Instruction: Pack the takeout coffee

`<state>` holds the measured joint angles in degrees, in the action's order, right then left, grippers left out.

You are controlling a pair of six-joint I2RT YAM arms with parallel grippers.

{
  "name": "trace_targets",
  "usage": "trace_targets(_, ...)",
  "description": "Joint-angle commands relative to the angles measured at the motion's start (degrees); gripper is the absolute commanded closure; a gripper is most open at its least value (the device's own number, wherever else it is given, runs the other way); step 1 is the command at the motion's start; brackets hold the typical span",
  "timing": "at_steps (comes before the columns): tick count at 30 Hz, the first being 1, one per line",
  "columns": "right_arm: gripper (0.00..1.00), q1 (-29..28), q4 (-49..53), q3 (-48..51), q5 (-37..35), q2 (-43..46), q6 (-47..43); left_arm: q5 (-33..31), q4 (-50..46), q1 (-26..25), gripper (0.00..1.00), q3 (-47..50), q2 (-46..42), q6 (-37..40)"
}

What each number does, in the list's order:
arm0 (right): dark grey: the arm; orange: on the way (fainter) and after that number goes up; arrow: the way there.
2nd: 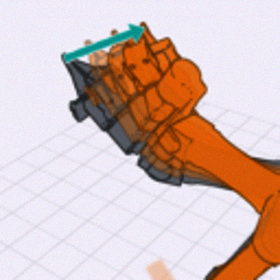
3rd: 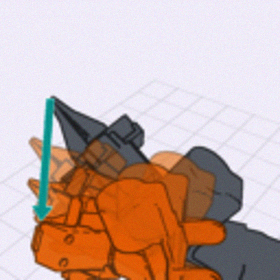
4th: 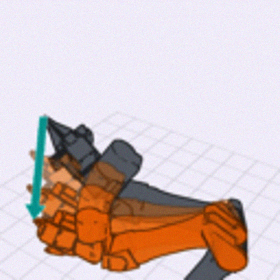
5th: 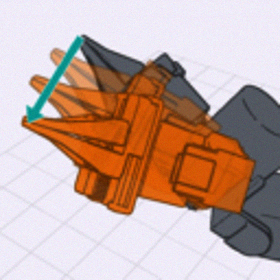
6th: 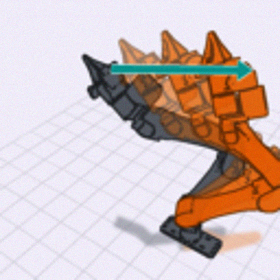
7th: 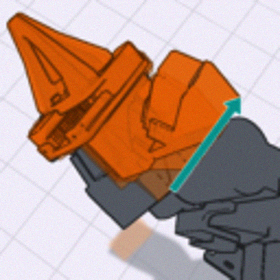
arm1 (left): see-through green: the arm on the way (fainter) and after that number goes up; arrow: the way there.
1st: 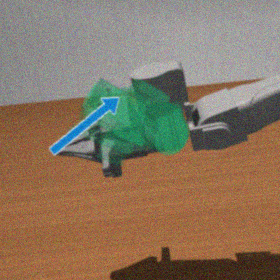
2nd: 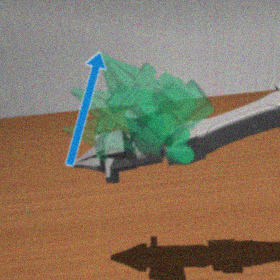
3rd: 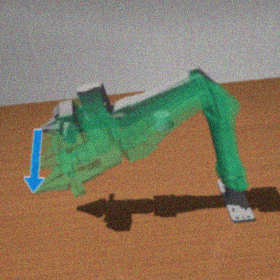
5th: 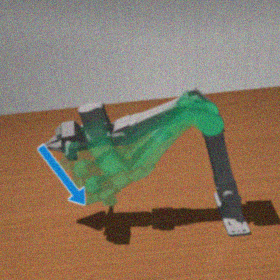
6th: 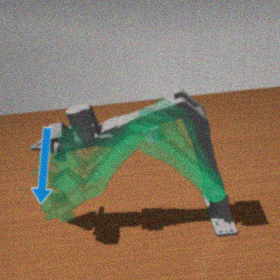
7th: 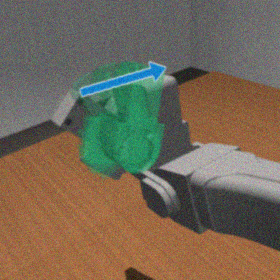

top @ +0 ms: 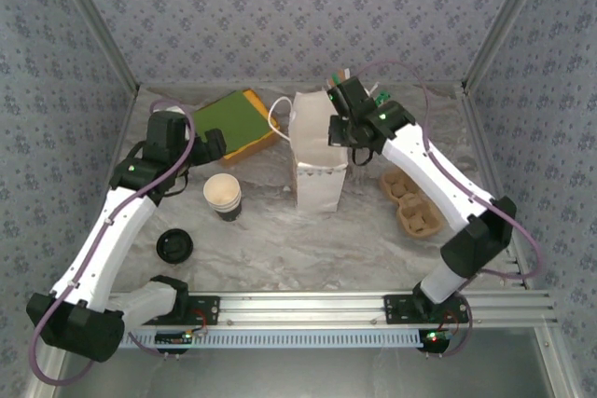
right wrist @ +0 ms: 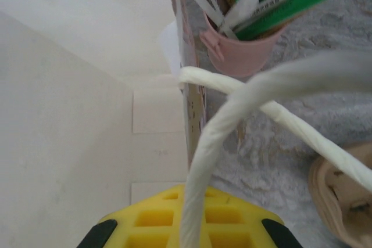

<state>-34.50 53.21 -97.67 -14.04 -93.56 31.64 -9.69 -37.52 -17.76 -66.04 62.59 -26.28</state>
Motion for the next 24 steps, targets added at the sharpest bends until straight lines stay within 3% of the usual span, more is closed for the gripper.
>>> trace_targets(1, 1.00, 1.9, -1.5, -4.9, 3.4, -4.1, -4.9, -0.8, -0.4, -0.3, 0.00, -2.8, 0.5, 1.5)
trace_targets(19, 1.00, 8.8, 3.9, -33.0, 10.3, -26.5, -8.9, -1.4, -0.5, -0.4, 0.00, -4.6, 3.5, 2.1)
trace_targets(21, 0.95, 8.9, 4.6, -34.9, 10.4, -27.6, -9.2, -1.3, -0.6, -0.5, 0.00, -4.5, 3.5, 1.9)
trace_targets(23, 0.74, 8.8, 5.0, -35.8, 10.4, -27.7, -9.6, -1.3, -0.7, -0.6, 0.00, -4.5, 3.5, 1.9)
trace_targets(24, 0.72, 8.8, 4.9, -36.0, 10.4, -27.4, -9.7, -1.3, -0.8, -0.6, 0.00, -4.5, 3.5, 1.9)
